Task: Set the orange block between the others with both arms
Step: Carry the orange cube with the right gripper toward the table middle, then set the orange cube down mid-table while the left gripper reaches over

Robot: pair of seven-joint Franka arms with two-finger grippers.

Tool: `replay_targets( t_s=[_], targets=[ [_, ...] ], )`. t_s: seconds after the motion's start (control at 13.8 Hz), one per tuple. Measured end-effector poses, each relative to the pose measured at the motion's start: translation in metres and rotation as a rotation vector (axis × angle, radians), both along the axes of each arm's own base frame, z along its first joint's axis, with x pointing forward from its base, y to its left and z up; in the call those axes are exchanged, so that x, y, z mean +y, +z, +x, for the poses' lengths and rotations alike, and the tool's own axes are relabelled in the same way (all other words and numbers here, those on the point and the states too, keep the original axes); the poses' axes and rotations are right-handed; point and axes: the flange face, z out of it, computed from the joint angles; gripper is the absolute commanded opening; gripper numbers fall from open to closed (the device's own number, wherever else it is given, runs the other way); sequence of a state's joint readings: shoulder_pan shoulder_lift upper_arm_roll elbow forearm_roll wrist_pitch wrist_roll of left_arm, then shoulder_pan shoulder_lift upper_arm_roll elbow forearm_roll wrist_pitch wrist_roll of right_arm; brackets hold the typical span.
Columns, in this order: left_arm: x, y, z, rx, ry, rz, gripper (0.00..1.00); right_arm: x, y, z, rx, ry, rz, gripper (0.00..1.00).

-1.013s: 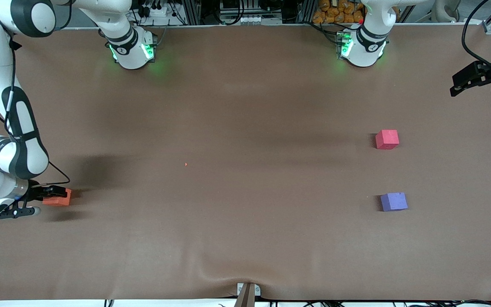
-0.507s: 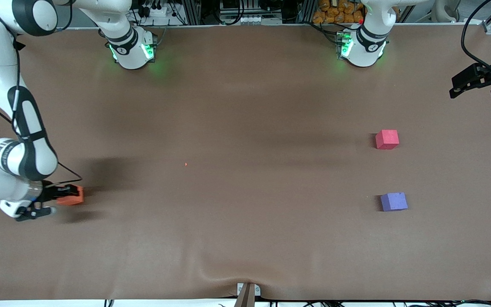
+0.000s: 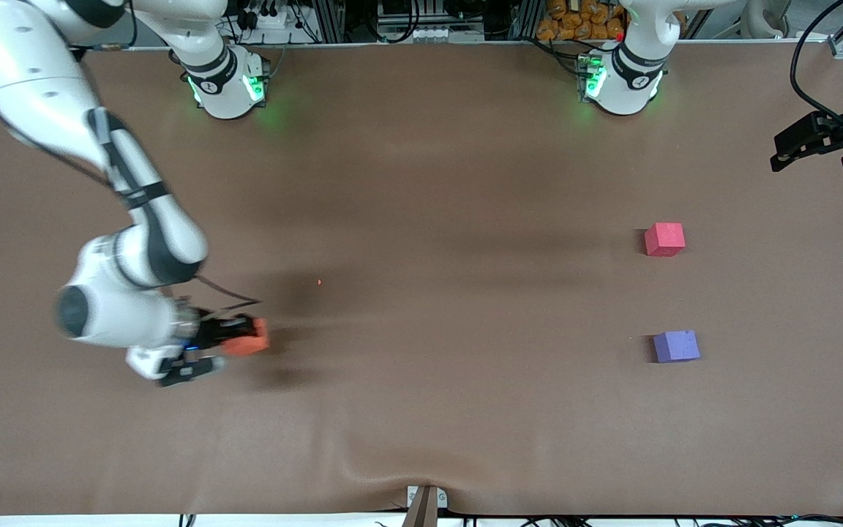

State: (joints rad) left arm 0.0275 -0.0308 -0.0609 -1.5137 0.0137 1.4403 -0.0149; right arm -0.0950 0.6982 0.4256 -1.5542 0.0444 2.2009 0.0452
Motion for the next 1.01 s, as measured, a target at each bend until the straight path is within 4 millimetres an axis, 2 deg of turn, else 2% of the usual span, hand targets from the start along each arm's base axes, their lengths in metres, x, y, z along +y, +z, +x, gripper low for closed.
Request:
replay_targets(
  t_s=[0.14,0.29,0.43,0.58,0.65,0.72,0.8,0.87,1.01],
  targets=[
    [0.0,0.0,0.0,0.0,0.0,0.0,1.0,0.091,0.002,-0.025,-0.006,-0.059,0.004,0.15],
    [0.001,0.0,0.0,0.0,0.001,0.0,1.0,0.16,-0.004,-0.055,0.007,-0.096,-0.001,0.15],
    [0.001,0.0,0.0,0.0,0.001,0.0,1.0,0.206,-0.017,-0.084,0.02,-0.114,-0.049,0.15],
    [0.001,0.0,0.0,0.0,0.002,0.0,1.0,0.241,-0.031,-0.109,0.006,-0.119,-0.114,0.2],
    [0.001,0.0,0.0,0.0,0.002,0.0,1.0,0.256,-0.037,-0.119,-0.003,-0.122,-0.137,0.25],
    [0.001,0.0,0.0,0.0,0.002,0.0,1.0,0.268,-0.044,-0.127,-0.008,-0.128,-0.158,0.51],
    [0.001,0.0,0.0,0.0,0.002,0.0,1.0,0.278,-0.052,-0.134,-0.012,-0.134,-0.174,0.96],
    [0.001,0.0,0.0,0.001,0.001,0.0,1.0,0.285,-0.059,-0.138,-0.015,-0.141,-0.186,1.0],
    [-0.005,-0.006,0.001,0.012,-0.008,-0.001,1.0,0.293,-0.072,-0.141,-0.026,-0.145,-0.21,1.0]
  ],
)
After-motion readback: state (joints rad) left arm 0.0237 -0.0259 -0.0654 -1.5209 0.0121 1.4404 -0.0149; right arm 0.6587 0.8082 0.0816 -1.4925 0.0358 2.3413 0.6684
